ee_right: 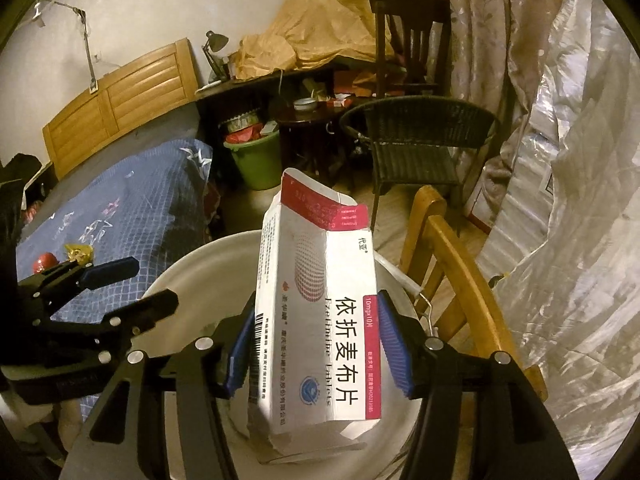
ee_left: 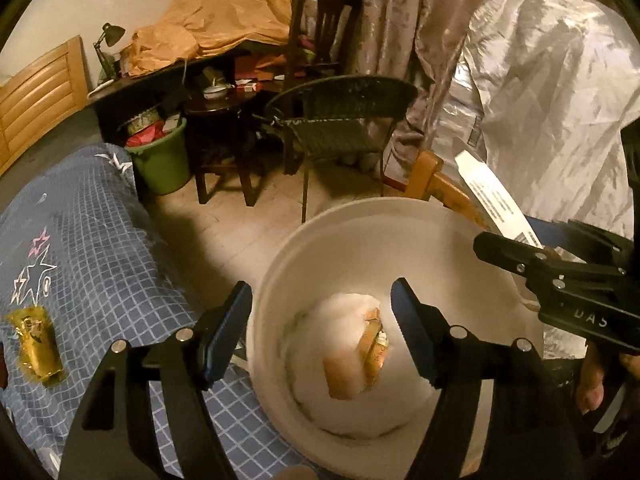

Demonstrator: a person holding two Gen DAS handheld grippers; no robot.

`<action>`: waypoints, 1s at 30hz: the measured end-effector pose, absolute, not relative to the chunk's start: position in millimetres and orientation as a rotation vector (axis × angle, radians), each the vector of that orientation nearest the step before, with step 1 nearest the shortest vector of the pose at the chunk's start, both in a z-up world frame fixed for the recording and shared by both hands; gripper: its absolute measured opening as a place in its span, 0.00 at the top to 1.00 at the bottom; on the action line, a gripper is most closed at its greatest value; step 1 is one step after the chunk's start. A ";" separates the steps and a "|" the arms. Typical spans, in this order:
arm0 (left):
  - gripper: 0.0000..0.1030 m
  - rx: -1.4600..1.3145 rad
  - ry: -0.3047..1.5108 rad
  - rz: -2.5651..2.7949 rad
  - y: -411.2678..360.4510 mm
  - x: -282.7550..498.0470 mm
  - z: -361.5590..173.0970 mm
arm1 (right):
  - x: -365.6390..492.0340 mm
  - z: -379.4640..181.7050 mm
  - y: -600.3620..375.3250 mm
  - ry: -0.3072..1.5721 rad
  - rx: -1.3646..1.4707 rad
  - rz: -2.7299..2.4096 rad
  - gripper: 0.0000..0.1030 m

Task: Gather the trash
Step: 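Carry the sponge and medicine box to the white bucket and open both tools, then move both open tools back over the items on the bed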

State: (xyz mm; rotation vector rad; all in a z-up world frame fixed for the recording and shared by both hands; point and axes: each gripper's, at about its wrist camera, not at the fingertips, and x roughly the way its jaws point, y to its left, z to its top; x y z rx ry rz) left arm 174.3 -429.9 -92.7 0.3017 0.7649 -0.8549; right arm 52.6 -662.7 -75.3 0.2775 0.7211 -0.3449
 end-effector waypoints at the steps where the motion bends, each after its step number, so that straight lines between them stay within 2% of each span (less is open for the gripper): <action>1: 0.33 0.300 0.762 -0.853 -428.7 174.3 -91.2 | 51.7 -74.0 -661.9 0.717 0.277 -0.346 0.44; 5: 0.33 0.292 0.752 -0.850 -421.8 171.1 -85.1 | 46.6 -66.7 -658.1 0.700 0.276 -0.350 0.42; 8: 0.32 0.297 0.743 -0.847 -417.4 167.8 -81.2 | 45.0 -63.3 -652.0 0.700 0.269 -0.346 0.28; 10: 0.27 0.296 0.740 -0.845 -413.9 167.0 -78.8 | 43.3 -59.8 -650.3 0.693 0.267 -0.348 0.28; 19: 0.23 0.277 0.706 -0.831 -372.4 156.7 -62.4 | 16.7 -40.4 -619.4 0.576 0.312 -0.291 0.28; 30: 0.21 0.254 0.638 -0.717 -219.7 126.7 -44.1 | 20.9 -54.9 -470.0 0.543 0.299 -0.006 0.25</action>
